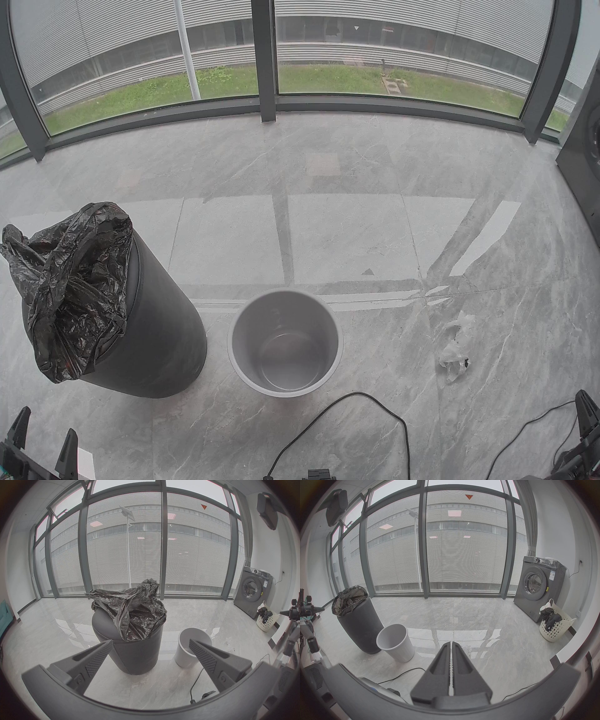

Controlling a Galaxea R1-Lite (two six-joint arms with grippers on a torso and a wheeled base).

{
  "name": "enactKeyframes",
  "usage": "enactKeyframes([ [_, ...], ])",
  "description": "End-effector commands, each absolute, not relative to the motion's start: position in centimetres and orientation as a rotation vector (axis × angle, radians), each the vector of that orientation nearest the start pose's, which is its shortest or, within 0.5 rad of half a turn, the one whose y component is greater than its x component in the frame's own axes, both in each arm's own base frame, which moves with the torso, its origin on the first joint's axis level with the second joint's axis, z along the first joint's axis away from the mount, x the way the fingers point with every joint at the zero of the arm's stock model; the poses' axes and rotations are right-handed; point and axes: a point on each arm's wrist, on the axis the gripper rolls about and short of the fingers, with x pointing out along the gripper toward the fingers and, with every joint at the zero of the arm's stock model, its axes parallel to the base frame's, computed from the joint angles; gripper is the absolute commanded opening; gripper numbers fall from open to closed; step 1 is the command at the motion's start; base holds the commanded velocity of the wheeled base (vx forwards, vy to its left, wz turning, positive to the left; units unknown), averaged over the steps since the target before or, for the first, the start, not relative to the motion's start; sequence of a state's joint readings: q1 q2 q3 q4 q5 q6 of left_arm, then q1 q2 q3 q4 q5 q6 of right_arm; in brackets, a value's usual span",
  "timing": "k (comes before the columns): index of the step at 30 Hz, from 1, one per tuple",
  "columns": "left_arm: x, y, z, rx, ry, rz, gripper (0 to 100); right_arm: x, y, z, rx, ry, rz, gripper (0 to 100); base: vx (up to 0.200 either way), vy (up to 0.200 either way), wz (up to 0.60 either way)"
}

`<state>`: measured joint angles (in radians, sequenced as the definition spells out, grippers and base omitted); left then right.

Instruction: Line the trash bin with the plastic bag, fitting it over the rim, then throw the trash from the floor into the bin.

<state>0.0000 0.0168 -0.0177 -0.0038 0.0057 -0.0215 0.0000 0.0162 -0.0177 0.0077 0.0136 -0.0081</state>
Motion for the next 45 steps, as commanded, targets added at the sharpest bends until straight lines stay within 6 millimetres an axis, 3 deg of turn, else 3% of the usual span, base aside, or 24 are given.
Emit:
enactKeyframes([
  [1, -2.3, 0.0, 7.6, -0.023, -0.003, 0.005, 100, -2.3, 0.0, 7.5, -0.009, 0.006, 0.015, 0, 0.000, 0.000, 0.00],
  [11, -2.3, 0.0, 7.9, 0.000, -0.021, 0.014, 100, -2.3, 0.0, 7.5, 0.003, 0.006, 0.012, 0, 0.000, 0.000, 0.00],
  [12, -2.7, 0.0, 9.9, 0.009, -0.091, -0.001, 100, -2.3, 0.0, 7.5, 0.002, 0.008, 0.012, 0, 0.000, 0.000, 0.00],
  [13, -3.4, 0.0, 13.4, 0.002, -0.190, -0.012, 100, -2.3, 0.0, 7.5, 0.003, 0.009, 0.012, 0, 0.000, 0.000, 0.00],
  [14, -3.4, 0.0, 13.4, 0.002, -0.190, -0.012, 100, -2.3, 0.0, 7.5, 0.003, 0.009, 0.012, 0, 0.000, 0.000, 0.00],
  [15, -2.7, 0.1, 18.2, -0.027, -0.194, -0.039, 100, -2.3, 0.0, 7.5, 0.003, 0.009, 0.012, 0, 0.000, 0.000, 0.00],
  [16, -0.7, 0.1, 22.3, -0.093, -0.154, -0.056, 100, -2.2, 0.0, 7.5, 0.002, 0.020, 0.012, 0, 0.000, 0.000, 0.00],
  [17, -0.7, 0.1, 22.3, -0.093, -0.154, -0.056, 100, -2.2, 0.0, 7.5, 0.002, 0.020, 0.012, 0, 0.000, 0.000, 0.00],
  [18, 1.7, 0.0, 25.8, -0.162, -0.101, -0.029, 100, -1.9, 0.0, 7.6, 0.000, 0.054, 0.012, 0, 0.000, 0.000, 0.00],
  [23, 6.6, -0.2, 26.9, -0.139, 0.076, 0.026, 100, -1.5, 0.0, 7.7, 0.001, 0.109, 0.012, 0, 0.000, 0.000, 0.00],
  [28, 10.9, 0.5, 28.5, 0.055, 0.120, 0.056, 100, -1.4, 0.0, 7.7, 0.000, 0.118, 0.025, 0, 0.000, 0.000, 0.00],
  [29, 11.0, 0.6, 28.5, 0.060, 0.120, 0.056, 100, -1.5, 0.0, 7.7, 0.000, 0.117, 0.025, 0, 0.000, 0.000, 0.00],
  [35, 16.4, 4.6, 32.1, 0.295, 0.119, 0.008, 100, -1.4, 0.0, 7.7, 0.001, 0.120, 0.031, 0, 0.000, 0.000, 0.00],
  [37, 17.8, 5.1, 32.5, 0.326, 0.120, -0.047, 100, -1.3, 0.0, 7.8, 0.000, 0.133, 0.031, 0, 0.000, 0.000, 0.00],
  [39, 18.1, 5.2, 32.5, 0.340, 0.128, -0.079, 100, -1.3, 0.0, 7.8, 0.001, 0.140, 0.031, 0, 0.000, 0.000, 0.00],
  [42, 17.8, 4.7, 31.4, 0.374, 0.194, -0.259, 100, -1.1, 0.0, 7.8, 0.000, 0.160, 0.029, 0, 0.000, 0.000, 0.00],
  [45, 17.1, 4.5, 31.2, 0.404, 0.214, -0.271, 100, -1.1, 0.0, 7.8, 0.000, 0.161, 0.031, 0, 0.000, 0.000, 0.00],
])
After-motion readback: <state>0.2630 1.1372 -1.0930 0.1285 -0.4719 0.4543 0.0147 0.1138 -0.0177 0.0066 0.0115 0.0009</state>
